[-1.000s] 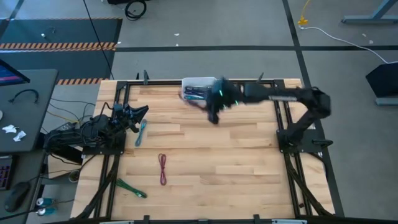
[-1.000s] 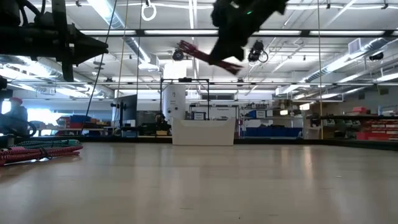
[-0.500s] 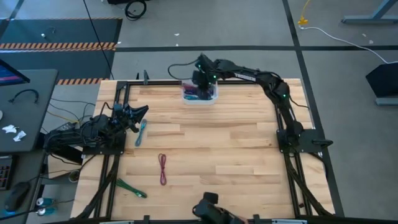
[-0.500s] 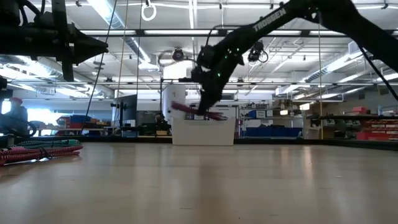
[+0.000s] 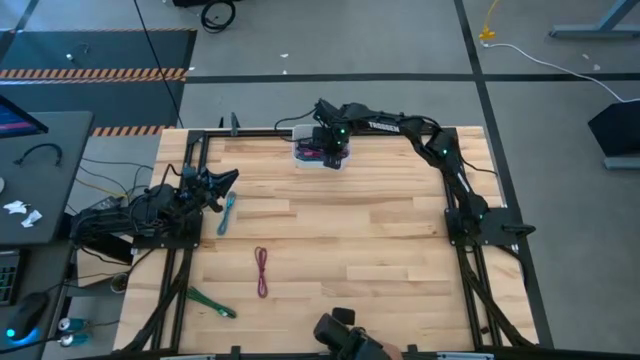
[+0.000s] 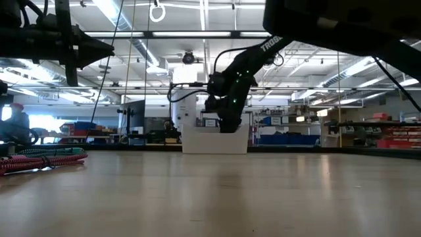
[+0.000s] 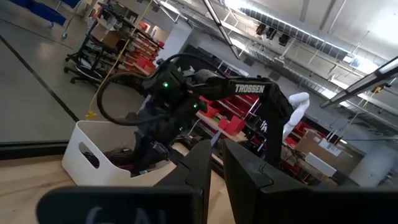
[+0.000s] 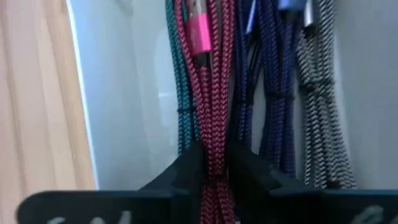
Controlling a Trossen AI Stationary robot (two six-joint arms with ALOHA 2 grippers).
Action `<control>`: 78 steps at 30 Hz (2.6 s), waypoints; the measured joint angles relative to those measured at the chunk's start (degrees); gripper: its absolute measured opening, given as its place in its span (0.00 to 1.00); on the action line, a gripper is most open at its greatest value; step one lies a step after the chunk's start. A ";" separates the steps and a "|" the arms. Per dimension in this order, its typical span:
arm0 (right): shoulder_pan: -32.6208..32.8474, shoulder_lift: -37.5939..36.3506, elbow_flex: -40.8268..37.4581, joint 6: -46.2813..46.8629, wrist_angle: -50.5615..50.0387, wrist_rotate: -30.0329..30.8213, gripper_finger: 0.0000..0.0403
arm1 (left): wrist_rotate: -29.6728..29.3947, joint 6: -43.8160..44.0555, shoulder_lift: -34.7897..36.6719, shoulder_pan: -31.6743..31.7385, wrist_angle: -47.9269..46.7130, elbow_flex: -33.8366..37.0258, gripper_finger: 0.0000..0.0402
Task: Pick and place USB-C Cables
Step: Put the right pink charger cable into the white bin, then put the light blue charger cable into the white bin
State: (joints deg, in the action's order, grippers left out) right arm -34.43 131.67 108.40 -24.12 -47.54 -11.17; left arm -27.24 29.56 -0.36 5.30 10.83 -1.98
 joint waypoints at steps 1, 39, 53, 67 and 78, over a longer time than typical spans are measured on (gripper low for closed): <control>0.04 0.01 0.00 0.02 0.67 0.01 0.22 | 0.00 -0.03 0.00 -0.01 0.02 0.00 0.11; 23.75 -49.06 -41.38 45.27 26.97 24.33 0.17 | 2.42 20.57 -42.40 3.84 -72.39 -47.18 0.15; 22.16 -51.55 -42.71 32.33 26.93 24.95 0.17 | 25.97 19.24 -77.01 22.77 -79.80 -46.82 0.68; 22.36 -51.55 -42.71 24.95 26.91 24.34 0.17 | 26.27 16.16 -86.42 29.82 -65.26 -38.31 0.58; 21.54 -57.28 -42.71 23.93 23.81 27.37 0.17 | 26.07 10.40 -87.27 29.73 -59.96 -36.81 0.24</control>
State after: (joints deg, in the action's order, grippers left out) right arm -12.89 74.39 65.69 -0.19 -23.73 16.20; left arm -1.18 39.96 -87.63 35.03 -49.13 -38.79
